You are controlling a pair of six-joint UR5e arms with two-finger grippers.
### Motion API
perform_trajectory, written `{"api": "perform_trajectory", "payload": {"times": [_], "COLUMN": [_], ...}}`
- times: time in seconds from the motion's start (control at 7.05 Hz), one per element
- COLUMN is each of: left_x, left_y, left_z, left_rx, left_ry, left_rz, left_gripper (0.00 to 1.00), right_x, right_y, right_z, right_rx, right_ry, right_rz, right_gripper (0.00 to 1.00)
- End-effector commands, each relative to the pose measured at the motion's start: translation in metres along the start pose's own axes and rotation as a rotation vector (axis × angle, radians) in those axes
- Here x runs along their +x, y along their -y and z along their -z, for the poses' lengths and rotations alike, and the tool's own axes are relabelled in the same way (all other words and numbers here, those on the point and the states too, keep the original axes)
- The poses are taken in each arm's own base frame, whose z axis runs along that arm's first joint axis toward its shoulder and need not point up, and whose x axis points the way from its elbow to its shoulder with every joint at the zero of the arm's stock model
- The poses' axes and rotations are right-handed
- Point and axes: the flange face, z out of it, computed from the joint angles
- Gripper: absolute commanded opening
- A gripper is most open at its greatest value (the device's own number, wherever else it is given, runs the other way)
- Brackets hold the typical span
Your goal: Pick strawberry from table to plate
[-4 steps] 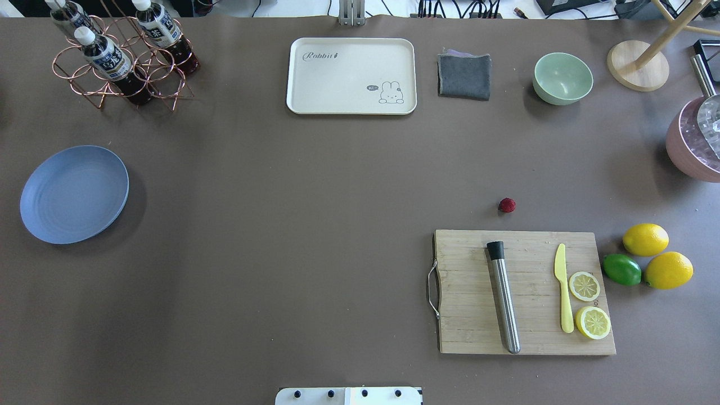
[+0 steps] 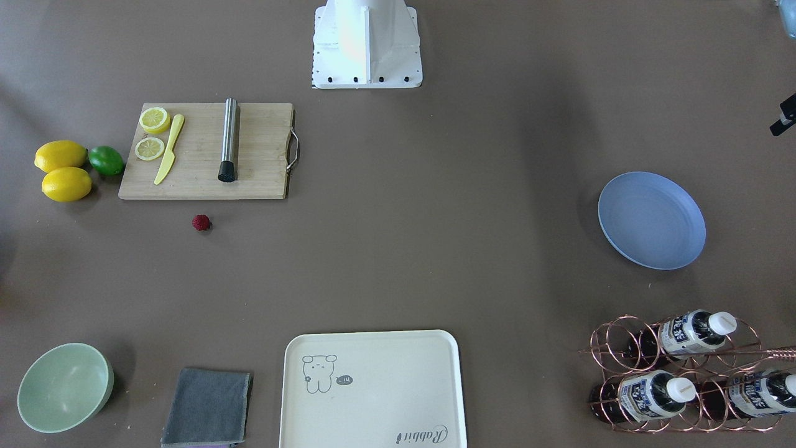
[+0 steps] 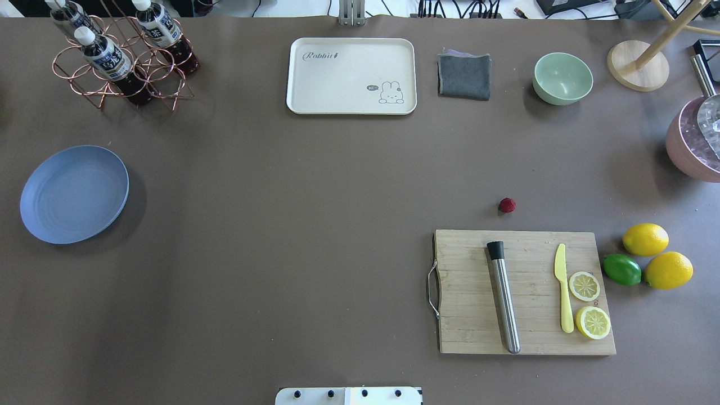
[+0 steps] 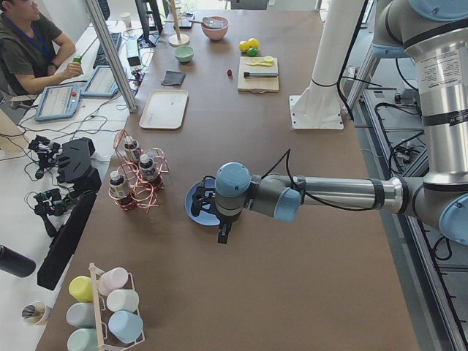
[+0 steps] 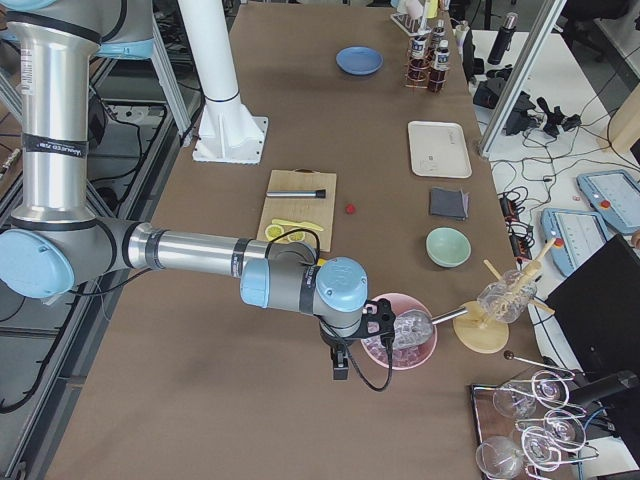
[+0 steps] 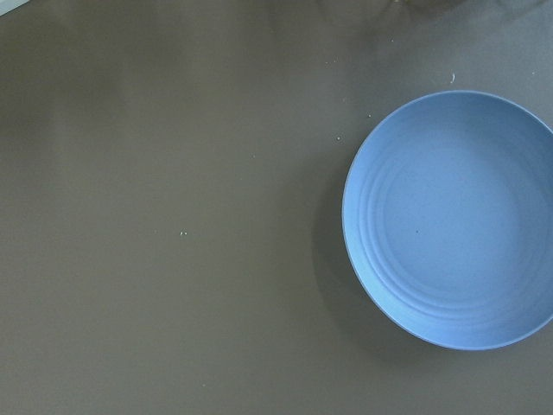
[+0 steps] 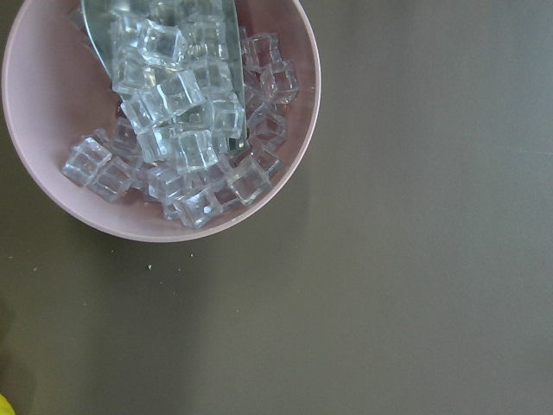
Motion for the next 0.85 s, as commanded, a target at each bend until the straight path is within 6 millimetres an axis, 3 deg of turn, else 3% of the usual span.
{"api": "perform_trajectory", "payload": {"times": [0.0,0.28,0.71], "left_x": [-0.006,0.007,0.009], "left_y": [-0.008,-0.004,-0.005], "left_z": [-0.003,-0.004,-0.008], "left_rx": [-0.004,-0.013,-0.036], "left_ry": [0.009,0.005,0.004], "left_rz": [0.007,-0.015,-0.01], "left_gripper": [0.97,0.97,0.97], "right_x": [0.0,-0.002,-0.002], "right_y": [0.001,-0.001,-0.001], "right_z": [0.001,0.002,0.002], "right_rx": [0.001,0.004,0.003], "right_ry": [0.0,-0.002,-0.001], "right_rz": [0.001,0.007,0.009], "right_gripper": [1.0,1.0,1.0]}}
